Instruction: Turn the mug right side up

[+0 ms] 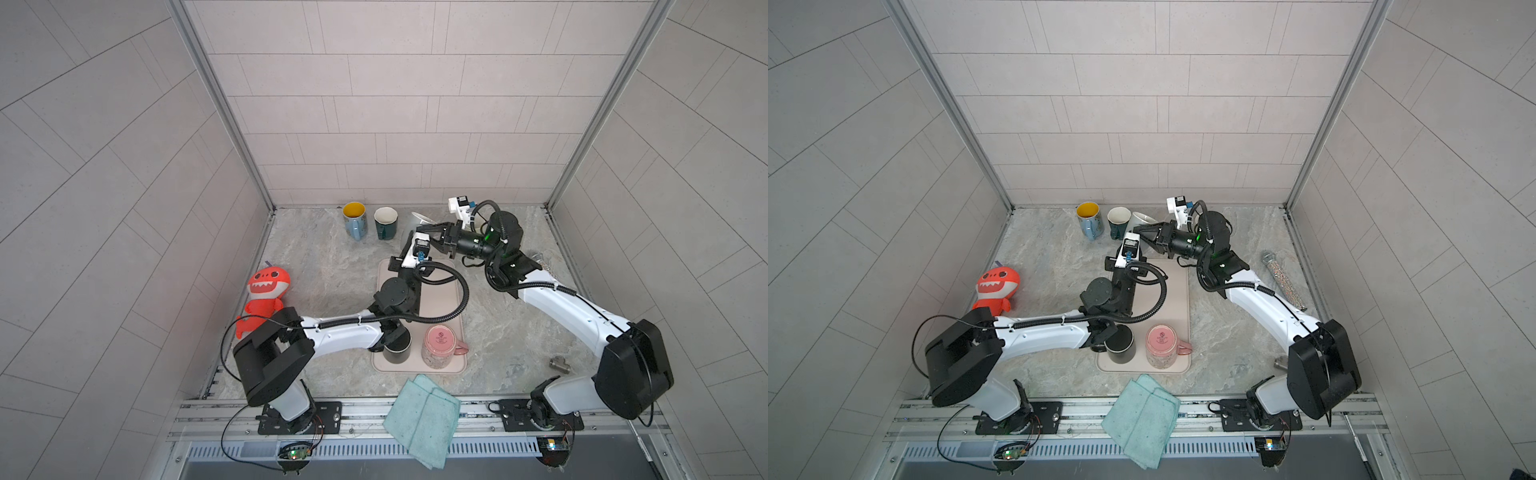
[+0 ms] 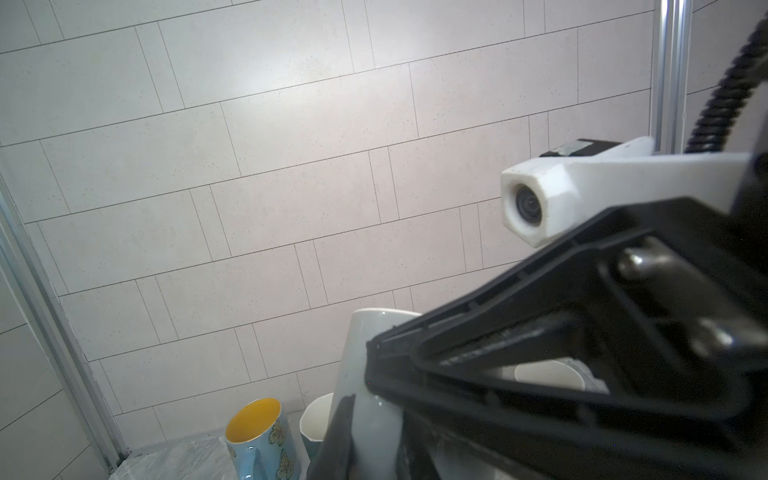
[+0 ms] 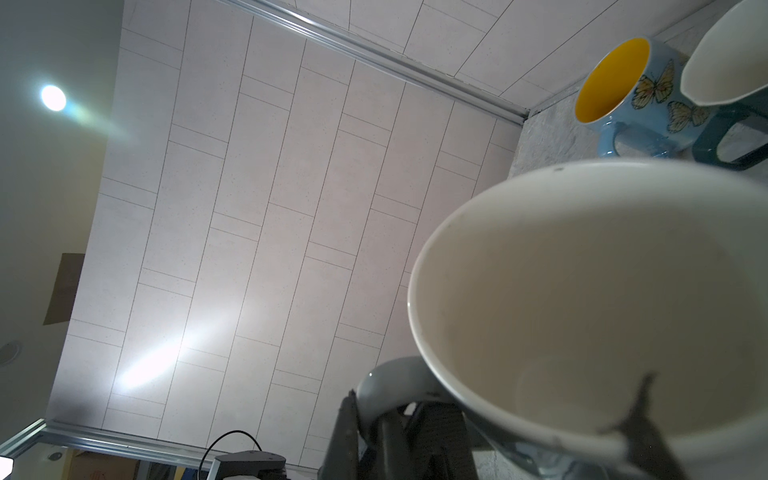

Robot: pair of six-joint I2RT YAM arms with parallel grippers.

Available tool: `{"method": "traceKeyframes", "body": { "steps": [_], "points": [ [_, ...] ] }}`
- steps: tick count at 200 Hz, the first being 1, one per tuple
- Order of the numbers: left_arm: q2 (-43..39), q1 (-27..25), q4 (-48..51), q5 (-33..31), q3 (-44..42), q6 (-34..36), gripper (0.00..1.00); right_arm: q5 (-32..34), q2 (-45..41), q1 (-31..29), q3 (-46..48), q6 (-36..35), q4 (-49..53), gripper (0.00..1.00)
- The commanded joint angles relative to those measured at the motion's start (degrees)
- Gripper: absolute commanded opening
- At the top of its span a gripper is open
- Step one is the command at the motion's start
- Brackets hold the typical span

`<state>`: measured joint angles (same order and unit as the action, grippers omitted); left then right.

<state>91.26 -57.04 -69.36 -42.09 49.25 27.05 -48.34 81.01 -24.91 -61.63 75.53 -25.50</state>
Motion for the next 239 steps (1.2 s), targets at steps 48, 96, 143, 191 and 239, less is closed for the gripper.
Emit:
{"method": "traceKeyframes", "body": {
  "steps": [48,96,143,191,239],
  "points": [
    [-4.1,-2.8,-1.3,7.7,1.3,-0.6,0.03,0.8,0.8,-1.6,1.3,-0.6,0.8,0.00],
    [-5.3,-3.1,-0.2,7.3,0.8,-0.5,0.06,1.1,0.5,-1.6,1.7,-0.9,1.1,0.00],
    [-6.0,-3.4,-0.1,6.1,0.6,-0.6,0.15,1.3,0.1,-1.7,1.7,-2.0,2.5,0.00],
    [-5.1,-3.8,-2.7,4.7,0.7,0.5,0.26,1.5,0.3,-1.7,2.0,-2.1,2.5,0.00],
    [-5.0,-3.8,-3.4,4.2,0.6,1.0,0.29,1.7,0.7,-1.7,2.1,-2.4,2.8,0.00]
  ]
}}
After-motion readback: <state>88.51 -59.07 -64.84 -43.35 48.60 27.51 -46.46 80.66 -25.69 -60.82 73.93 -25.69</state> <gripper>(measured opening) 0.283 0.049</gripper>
